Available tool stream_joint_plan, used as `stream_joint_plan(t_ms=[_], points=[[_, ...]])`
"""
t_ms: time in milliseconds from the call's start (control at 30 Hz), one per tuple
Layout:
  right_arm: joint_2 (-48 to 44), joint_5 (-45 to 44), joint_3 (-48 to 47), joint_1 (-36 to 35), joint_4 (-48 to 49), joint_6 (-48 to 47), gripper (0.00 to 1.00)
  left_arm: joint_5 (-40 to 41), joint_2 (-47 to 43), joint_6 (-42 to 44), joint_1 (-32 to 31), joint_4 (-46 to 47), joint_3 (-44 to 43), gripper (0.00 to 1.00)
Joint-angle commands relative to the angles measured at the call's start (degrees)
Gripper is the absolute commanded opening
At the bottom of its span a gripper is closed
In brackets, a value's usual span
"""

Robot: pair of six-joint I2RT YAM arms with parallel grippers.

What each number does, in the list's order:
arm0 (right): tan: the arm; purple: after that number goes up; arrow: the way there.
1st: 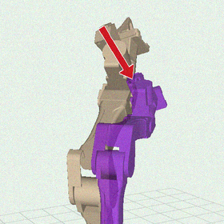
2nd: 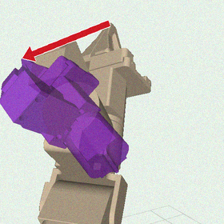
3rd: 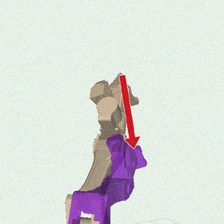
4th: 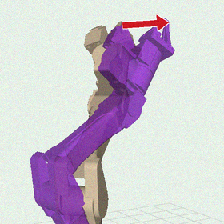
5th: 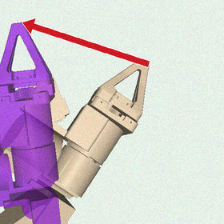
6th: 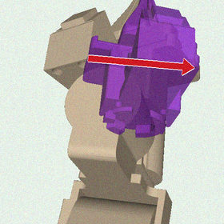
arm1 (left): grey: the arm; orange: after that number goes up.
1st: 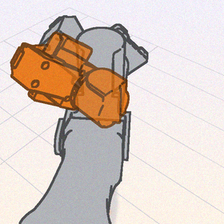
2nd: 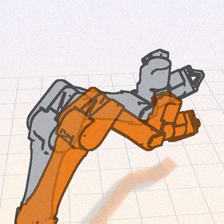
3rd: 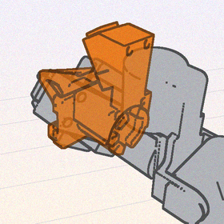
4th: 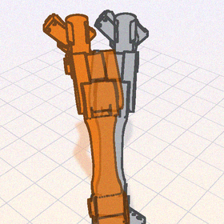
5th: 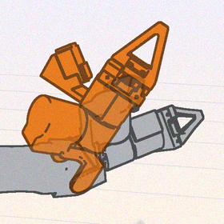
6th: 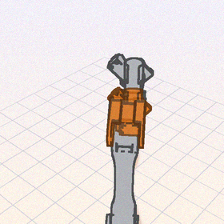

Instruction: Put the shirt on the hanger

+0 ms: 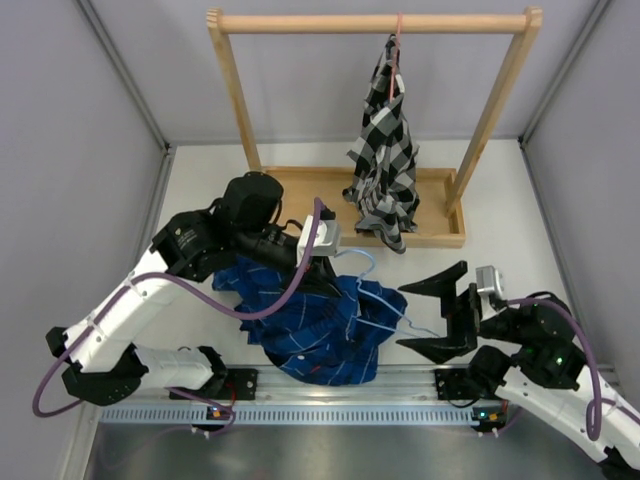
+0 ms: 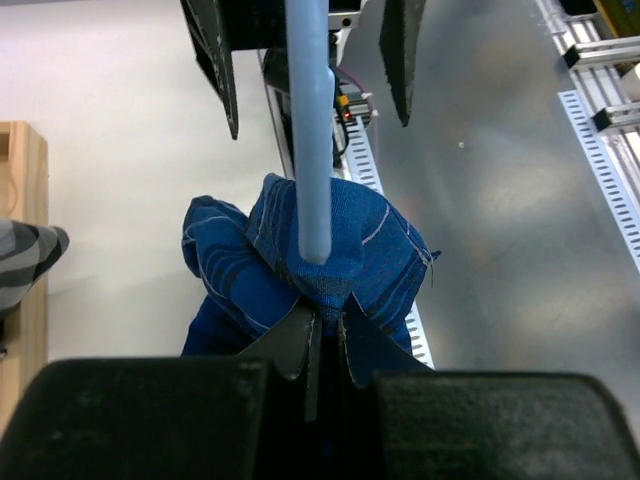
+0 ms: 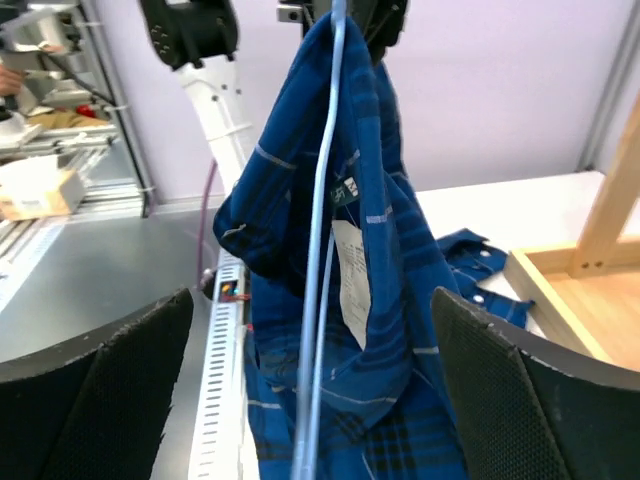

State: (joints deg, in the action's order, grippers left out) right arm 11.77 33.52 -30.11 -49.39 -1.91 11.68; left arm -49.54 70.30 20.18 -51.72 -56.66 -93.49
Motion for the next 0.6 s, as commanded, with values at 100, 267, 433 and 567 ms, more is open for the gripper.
stream_joint_plan(t_ms=[100,267,433,567], points=[[-0.7,-11.3,-4.7,-0.3,-3.3,-0.1,0.99,9.4,-3.3,-1.9,0.0,3.2,1.0,0.00],[-6.2,-24.3,-5.2,-0.3,-7.6,5.5,0.99,17.3,-5.5,-5.9,0.0,7.9,3.7,0.00],[-9.5,-34.4,-5.3,-0.3,-11.7,8.2,0.99,20.7,-7.2,-7.4,0.0,13.5,9.1,0.00],[-8.1,-39.1,-4.1,-0.3,-13.8,14.8,0.99,29.7,-8.0,-10.6,0.0,19.0,11.0,0.00]])
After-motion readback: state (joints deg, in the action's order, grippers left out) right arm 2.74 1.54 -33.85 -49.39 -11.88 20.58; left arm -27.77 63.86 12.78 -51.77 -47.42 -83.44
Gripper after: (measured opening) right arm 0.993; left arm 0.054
